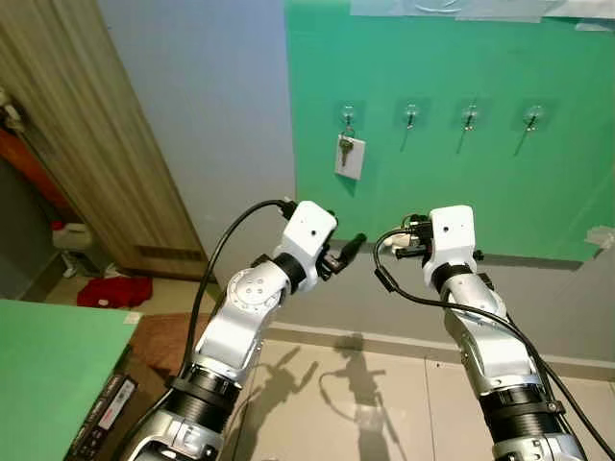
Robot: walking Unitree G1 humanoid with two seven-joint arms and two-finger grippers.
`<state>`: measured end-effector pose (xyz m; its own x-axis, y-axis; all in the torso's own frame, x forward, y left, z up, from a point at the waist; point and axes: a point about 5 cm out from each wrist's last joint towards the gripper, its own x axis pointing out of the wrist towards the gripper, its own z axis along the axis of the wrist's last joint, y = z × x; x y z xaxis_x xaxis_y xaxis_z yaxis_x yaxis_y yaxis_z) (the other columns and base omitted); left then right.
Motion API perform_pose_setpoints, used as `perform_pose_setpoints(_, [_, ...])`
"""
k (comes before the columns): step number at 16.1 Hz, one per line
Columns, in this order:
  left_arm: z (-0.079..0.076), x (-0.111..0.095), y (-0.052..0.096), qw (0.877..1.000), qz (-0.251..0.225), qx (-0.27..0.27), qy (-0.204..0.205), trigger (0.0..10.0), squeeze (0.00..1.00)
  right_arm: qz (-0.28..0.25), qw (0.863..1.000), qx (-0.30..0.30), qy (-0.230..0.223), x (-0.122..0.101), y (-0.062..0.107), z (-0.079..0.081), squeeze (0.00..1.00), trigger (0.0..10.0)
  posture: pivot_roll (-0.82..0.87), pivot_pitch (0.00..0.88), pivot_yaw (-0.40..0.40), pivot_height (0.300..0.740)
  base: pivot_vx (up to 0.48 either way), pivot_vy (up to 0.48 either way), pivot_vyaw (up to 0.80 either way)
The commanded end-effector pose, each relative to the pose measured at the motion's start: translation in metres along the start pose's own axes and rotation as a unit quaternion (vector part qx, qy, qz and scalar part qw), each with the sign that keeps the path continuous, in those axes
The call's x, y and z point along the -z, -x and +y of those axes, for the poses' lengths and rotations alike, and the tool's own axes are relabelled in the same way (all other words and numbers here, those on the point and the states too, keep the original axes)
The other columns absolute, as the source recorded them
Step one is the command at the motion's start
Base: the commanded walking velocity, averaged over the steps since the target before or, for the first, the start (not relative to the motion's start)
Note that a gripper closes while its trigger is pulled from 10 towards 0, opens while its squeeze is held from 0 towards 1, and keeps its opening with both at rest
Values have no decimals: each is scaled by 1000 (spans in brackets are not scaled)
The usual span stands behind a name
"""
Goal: Hang keys on a hook
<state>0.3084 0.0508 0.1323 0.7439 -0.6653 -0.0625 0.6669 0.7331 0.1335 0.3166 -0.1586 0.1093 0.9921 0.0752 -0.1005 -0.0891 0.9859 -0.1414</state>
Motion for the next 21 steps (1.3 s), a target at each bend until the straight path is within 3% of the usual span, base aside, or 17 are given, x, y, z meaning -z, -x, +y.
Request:
perform_pose_setpoints(1, [1,-5,0,1000,-9,5,-8,10000,0,-18,1000,0,8,-11,-3,0,0,0,-95,0,104,740,435,0,0])
perform_pose_setpoints(5, [-3,-14,1,999,-40,14,-20,10000,0,-87,995,4,47,-30,-2,-3,0,0,-90,0,101,740,477,0,0])
perform_pose_setpoints(10, [-10,-14,1,996,-37,41,-70,10000,0,-83,995,-3,50,-28,-3,0,0,0,-88,0,102,740,367,-48,0])
perform_pose_setpoints(12, [-11,-14,1,996,-37,44,-66,10000,0,-77,996,-9,51,-25,-4,2,0,0,-88,0,101,740,0,0,0])
perform_pose_setpoints(17, [-14,-16,2,995,-48,51,-70,10000,0,-79,995,-15,52,-26,-5,3,0,0,-85,0,97,740,0,-427,0])
perform_pose_setpoints(21, [-11,-16,1,996,-41,41,-62,10000,0,-82,995,-18,51,-28,-7,4,0,0,-81,0,97,740,379,-102,0])
